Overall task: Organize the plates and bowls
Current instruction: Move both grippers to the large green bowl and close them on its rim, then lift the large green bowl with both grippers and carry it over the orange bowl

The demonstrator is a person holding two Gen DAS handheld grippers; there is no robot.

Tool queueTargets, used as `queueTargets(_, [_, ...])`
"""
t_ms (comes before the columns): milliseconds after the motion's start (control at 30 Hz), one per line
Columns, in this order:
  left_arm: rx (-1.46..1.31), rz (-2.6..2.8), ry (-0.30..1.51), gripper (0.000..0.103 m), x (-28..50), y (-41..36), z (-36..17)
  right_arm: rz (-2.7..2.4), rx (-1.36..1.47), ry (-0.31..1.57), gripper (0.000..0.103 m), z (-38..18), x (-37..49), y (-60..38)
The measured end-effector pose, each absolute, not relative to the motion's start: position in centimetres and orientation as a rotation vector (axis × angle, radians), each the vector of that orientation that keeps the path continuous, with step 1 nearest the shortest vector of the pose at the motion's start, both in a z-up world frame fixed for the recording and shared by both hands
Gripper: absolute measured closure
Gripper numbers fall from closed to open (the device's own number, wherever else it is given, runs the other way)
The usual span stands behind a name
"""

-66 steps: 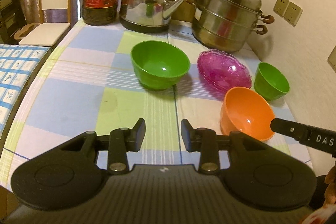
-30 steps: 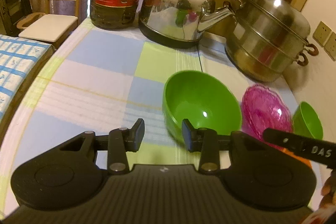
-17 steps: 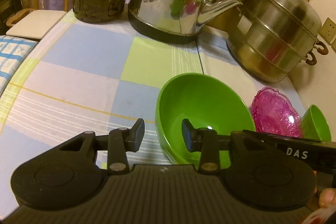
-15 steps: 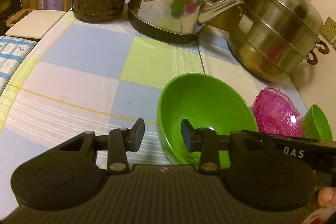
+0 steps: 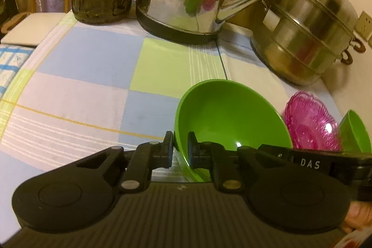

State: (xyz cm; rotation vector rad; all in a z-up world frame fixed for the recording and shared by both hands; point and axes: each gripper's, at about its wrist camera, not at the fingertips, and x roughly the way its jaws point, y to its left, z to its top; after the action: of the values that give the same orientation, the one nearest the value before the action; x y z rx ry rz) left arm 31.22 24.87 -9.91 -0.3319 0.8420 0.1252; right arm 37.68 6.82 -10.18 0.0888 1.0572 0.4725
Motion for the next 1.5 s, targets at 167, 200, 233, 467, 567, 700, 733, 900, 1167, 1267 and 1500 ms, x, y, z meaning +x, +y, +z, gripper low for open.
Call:
queueTargets(167, [-0.295,0.128,0.853,0.093,30.8,24.4,-9.1,0.479,0.096,1.069,0.088,-10.0,37.2,6.6])
queueTargets(200, [-0.290,0.128,0.853,0.093,30.6,24.4,-8.9,0.481,0.101,1.068,0.088,-9.9,37.0,6.5])
queueTargets(233, [-0.288,0.129,0.855,0.093,30.4,24.3,-8.6,0.485,0.104,1.065,0.088,-9.7,36.8,6.4])
queueTargets(467, [-0.272,0.127,0.826,0.093,28.2,23.6,-5.6,0.498,0.134,1.037,0.088,-7.1,34.6,5.6])
queueTargets(567, [-0.267,0.124,0.812,0.093,26.9,22.8,-3.9,0.498,0.142,1.018,0.088,-5.4,33.3,4.9])
queueTargets(700, [-0.259,0.114,0.791,0.093,24.9,21.4,-1.8,0.491,0.144,0.990,0.088,-3.0,31.2,3.8])
queueTargets(733, [-0.256,0.110,0.785,0.093,24.4,21.0,-1.3,0.488,0.146,0.984,0.088,-2.4,30.6,3.4])
queueTargets(900, [-0.230,0.086,0.756,0.093,22.1,18.4,1.4,0.473,0.159,0.954,0.088,0.5,27.9,1.0])
queueTargets(1167, [-0.186,0.006,0.746,0.093,19.6,12.1,3.8,0.410,0.163,0.903,0.088,3.8,24.1,-4.9])
queueTargets(1267, [-0.192,-0.034,0.755,0.093,19.4,10.0,3.8,0.379,0.161,0.898,0.088,4.2,23.1,-7.4])
queueTargets(1500, [-0.178,-0.095,0.774,0.093,19.6,5.9,3.3,0.318,0.173,0.903,0.088,4.3,22.0,-11.9])
